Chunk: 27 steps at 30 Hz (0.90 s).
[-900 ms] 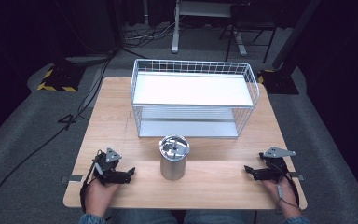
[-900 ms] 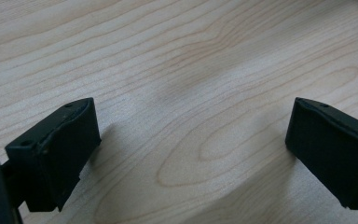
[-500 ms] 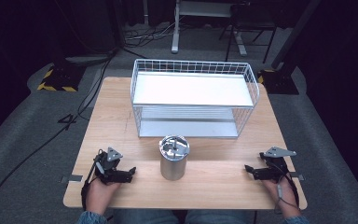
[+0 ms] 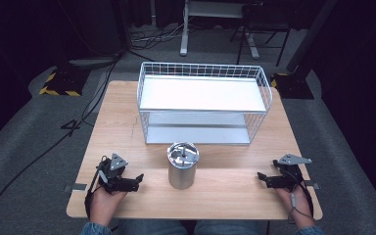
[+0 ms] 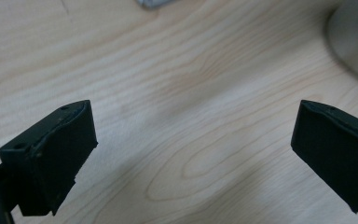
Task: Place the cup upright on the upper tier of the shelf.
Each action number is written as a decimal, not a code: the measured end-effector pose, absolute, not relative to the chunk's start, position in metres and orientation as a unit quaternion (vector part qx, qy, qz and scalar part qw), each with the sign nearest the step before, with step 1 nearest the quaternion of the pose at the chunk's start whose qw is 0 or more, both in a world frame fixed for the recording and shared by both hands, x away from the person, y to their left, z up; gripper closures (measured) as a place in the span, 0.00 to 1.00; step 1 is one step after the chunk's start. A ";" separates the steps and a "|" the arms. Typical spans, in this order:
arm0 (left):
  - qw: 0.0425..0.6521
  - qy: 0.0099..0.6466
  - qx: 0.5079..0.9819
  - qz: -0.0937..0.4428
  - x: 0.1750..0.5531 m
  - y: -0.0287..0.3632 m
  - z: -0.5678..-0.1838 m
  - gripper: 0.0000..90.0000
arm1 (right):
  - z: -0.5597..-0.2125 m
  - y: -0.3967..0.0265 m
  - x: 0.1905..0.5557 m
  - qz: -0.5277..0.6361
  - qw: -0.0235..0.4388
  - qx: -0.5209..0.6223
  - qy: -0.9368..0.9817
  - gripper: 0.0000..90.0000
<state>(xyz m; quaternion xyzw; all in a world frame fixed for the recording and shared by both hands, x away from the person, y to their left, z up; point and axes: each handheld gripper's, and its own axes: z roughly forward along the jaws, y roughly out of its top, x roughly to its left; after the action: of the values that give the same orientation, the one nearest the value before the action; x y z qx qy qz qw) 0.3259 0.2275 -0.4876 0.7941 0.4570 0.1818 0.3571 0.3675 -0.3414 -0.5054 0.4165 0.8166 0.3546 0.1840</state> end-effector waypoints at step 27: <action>0.508 0.392 0.751 0.159 0.303 0.209 -0.445 0.03 | -0.505 -0.342 0.367 0.354 0.185 0.417 0.816 0.13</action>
<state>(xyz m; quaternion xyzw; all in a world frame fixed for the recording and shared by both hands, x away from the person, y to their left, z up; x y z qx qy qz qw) 0.3032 0.2087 -0.4451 0.7510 0.3916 0.1587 0.5075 0.3674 -0.3415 -0.5054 0.4169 0.8163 0.3545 0.1849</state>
